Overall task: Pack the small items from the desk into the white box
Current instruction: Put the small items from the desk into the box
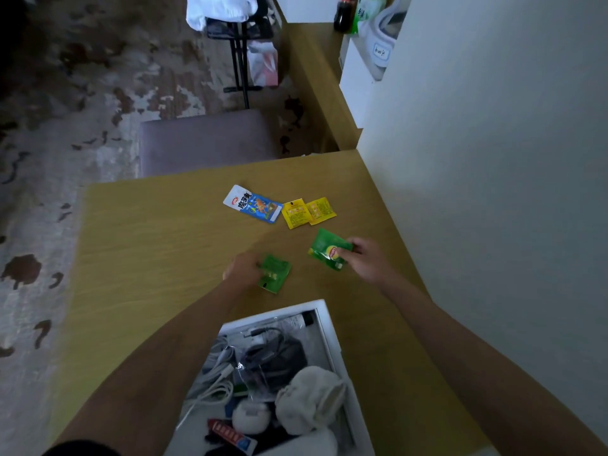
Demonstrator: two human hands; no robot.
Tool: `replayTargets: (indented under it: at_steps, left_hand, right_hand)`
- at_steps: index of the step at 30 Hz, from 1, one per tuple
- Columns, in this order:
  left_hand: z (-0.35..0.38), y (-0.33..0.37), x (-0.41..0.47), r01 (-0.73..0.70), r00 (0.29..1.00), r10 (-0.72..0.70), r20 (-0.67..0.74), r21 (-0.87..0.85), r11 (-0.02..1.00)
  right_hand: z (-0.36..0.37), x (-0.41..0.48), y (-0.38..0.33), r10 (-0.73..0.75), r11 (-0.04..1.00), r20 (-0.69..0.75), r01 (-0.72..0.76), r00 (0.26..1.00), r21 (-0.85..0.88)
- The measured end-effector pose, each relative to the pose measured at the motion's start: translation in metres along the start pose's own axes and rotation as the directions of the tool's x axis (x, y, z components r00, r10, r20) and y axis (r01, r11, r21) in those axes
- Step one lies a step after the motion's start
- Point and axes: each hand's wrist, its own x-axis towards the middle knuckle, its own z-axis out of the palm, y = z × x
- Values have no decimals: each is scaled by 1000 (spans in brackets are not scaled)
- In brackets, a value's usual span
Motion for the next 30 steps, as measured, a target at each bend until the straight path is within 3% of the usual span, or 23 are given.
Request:
replayTargets:
  at_steps: [4,9,12,16,21,25,30]
  left_hand:
    - [5,7,-6,-9,998,16,-59,113,994]
    - [12,17,-9,-26,999,18,28,318,948]
    - [12,20,-8,-39,995,20,95,204,978]
    - [3,30,-16,-51,996,59,69,-102,993]
    - [-30,49,-59,-107,989,140,41,-448,888]
    - [-65,53,-104,-175,954,267,137,-468,866]
    - [-88,35,-170,-281,930,360,69,-497,821]
  right_hand:
    - [1,-28,1,-23,999,10,22,1000,48]
    - [3,-52,11,-18,1000,58,18,998,8]
    - [7,-61,18,-6,999,45,9,999,-52]
    - [8,-66,16,-9,999,19,10,1000,-50]
    - [1,-72,-20,-98,994,86,92,992,61]
    - [0,-81,-50,-229,973,184,230,956,18]
    - [16,-89,-77,-388,919,166,395,907,-9]
